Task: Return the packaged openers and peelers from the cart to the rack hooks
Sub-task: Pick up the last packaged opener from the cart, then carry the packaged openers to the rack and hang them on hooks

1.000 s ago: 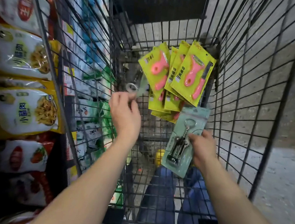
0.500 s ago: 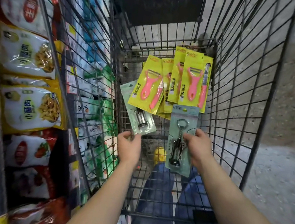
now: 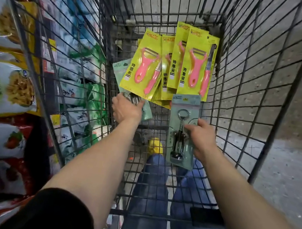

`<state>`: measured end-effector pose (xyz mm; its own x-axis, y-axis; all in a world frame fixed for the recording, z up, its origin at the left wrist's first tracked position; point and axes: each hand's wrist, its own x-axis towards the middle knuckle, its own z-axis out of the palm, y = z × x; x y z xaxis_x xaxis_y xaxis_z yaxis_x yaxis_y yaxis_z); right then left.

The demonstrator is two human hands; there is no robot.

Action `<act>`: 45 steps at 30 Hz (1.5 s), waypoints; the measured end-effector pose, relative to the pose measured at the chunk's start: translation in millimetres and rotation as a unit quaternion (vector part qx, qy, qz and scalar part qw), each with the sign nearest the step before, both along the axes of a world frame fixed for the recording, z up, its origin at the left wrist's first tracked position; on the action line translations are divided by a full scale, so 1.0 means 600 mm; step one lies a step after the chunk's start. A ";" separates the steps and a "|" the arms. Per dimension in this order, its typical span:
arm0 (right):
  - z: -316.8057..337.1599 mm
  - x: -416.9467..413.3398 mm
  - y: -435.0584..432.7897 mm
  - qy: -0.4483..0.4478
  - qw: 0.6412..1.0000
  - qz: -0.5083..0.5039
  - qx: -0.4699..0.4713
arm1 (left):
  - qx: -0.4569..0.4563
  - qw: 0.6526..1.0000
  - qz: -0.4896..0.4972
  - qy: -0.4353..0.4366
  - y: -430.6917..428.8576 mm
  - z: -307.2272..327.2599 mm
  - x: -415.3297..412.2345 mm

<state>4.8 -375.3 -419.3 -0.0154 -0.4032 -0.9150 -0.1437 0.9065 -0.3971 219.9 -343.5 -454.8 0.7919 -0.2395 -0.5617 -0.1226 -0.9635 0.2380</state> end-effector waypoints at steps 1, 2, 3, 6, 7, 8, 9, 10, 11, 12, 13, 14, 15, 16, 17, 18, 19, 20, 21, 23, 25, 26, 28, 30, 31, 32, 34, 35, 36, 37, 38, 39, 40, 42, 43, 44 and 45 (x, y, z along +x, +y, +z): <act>0.001 0.001 0.000 -0.003 1.000 0.004 0.000 | 0.007 1.000 -0.012 -0.006 0.003 -0.002 0.001; 0.007 0.002 0.000 -0.006 1.000 0.013 0.001 | 0.011 1.000 -0.016 -0.006 0.005 -0.002 0.002; 0.008 0.002 0.001 0.001 1.000 0.019 0.003 | 0.014 1.000 -0.011 0.000 0.006 -0.001 0.003; 0.015 0.002 0.005 0.007 1.000 0.021 0.007 | 0.030 0.999 -0.017 0.026 0.007 0.006 0.006; 0.014 0.001 0.005 0.005 1.000 0.028 0.005 | 0.040 0.998 -0.021 0.043 0.009 0.009 0.006; 0.019 0.002 0.004 -0.002 0.999 0.034 0.006 | 0.047 0.997 -0.021 0.065 0.013 0.012 0.006; 0.011 -0.001 0.004 -0.005 0.999 0.034 0.005 | 0.046 0.995 -0.014 0.088 0.018 0.014 0.004; 0.012 -0.002 0.002 -0.007 0.999 0.041 0.003 | 0.033 0.994 -0.003 0.109 0.024 0.018 0.002; 0.017 -0.002 0.000 -0.007 0.999 0.051 0.000 | 0.014 0.992 0.011 0.124 0.033 0.021 0.000; 0.029 0.000 -0.003 -0.010 0.998 0.054 -0.002 | -0.005 0.991 0.029 0.134 0.044 0.026 -0.002; 0.043 0.002 -0.007 -0.010 0.998 0.060 -0.002 | -0.021 0.989 0.048 0.139 0.055 0.036 -0.004; 0.059 0.005 -0.011 -0.010 0.998 0.064 -0.002 | -0.034 0.986 0.067 0.148 0.067 0.048 -0.006; 0.068 0.005 -0.013 -0.012 0.998 0.069 -0.002 | -0.052 0.981 0.087 0.163 0.079 0.061 -0.008; 0.081 0.007 -0.015 -0.011 0.997 0.073 -0.011 | -0.068 0.975 0.107 0.182 0.094 0.075 -0.011; 0.094 0.010 -0.017 -0.011 0.997 0.078 -0.021 | -0.083 0.968 0.119 0.203 0.108 0.095 -0.016; 0.108 0.012 -0.019 -0.014 0.996 0.083 -0.030 | -0.094 0.964 0.122 0.219 0.122 0.117 -0.022; 0.123 0.011 -0.020 -0.014 0.995 0.096 -0.038 | -0.099 0.960 0.120 0.231 0.138 0.141 -0.027; 0.141 0.010 -0.020 -0.012 0.993 0.112 -0.044 | -0.111 0.957 0.118 0.241 0.150 0.170 -0.032; 0.163 0.010 -0.021 -0.009 0.990 0.130 -0.048 | -0.121 0.954 0.113 0.249 0.160 0.201 -0.036; 0.212 0.008 -0.024 -0.006 0.983 0.165 -0.078 | -0.134 0.952 0.087 0.260 0.176 0.268 -0.041; 0.273 0.004 -0.025 -0.015 0.978 0.181 -0.102 | -0.140 0.958 0.060 0.244 0.187 0.330 -0.041; 0.300 0.002 -0.025 -0.019 0.977 0.181 -0.112 | -0.149 0.959 0.046 0.237 0.194 0.356 -0.041; 0.353 -0.005 -0.025 -0.043 0.976 0.174 -0.122 | -0.168 0.956 0.021 0.239 0.203 0.419 -0.041; 0.404 -0.008 -0.024 -0.074 0.974 0.169 -0.134 | -0.184 0.957 0.012 0.223 0.211 0.478 -0.042; 0.428 -0.010 -0.024 -0.087 0.972 0.168 -0.137 | -0.189 0.959 0.003 0.211 0.214 0.504 -0.045; 0.448 -0.014 -0.022 -0.099 0.970 0.171 -0.144 | -0.192 0.961 -0.009 0.199 0.218 0.523 -0.050; 0.487 -0.022 -0.016 -0.119 0.962 0.191 -0.158 | -0.205 0.964 -0.022 0.166 0.229 0.567 -0.072; 0.502 -0.028 -0.013 -0.128 0.957 0.200 -0.166 | -0.221 0.964 -0.019 0.149 0.236 0.588 -0.087; 0.515 -0.035 -0.011 -0.140 0.953 0.207 -0.171 | -0.237 0.962 -0.009 0.133 0.245 0.606 -0.103; 0.529 -0.043 -0.009 -0.156 0.949 0.215 -0.172 | -0.254 0.960 0.003 0.117 0.256 0.624 -0.123; 0.543 -0.051 -0.006 -0.169 0.945 0.222 -0.172 | -0.273 0.956 0.017 0.103 0.269 0.640 -0.144; 0.558 -0.059 -0.002 -0.181 0.940 0.231 -0.174 | -0.293 0.951 0.037 0.088 0.284 0.655 -0.168; 0.574 -0.067 0.004 -0.192 0.934 0.241 -0.179 | -0.317 0.944 0.058 0.074 0.300 0.670 -0.193; 0.603 -0.082 0.022 -0.211 0.923 0.263 -0.183 | -0.354 0.928 0.107 0.039 0.333 0.702 -0.247; 0.616 -0.089 0.033 -0.224 0.917 0.274 -0.183 | -0.370 0.919 0.135 0.026 0.352 0.714 -0.272; 0.626 -0.096 0.046 -0.234 0.911 0.287 -0.182 | -0.382 0.909 0.165 0.018 0.374 0.720 -0.295; 0.636 -0.103 0.061 -0.243 0.904 0.304 -0.180 | -0.394 0.899 0.190 0.010 0.395 0.727 -0.319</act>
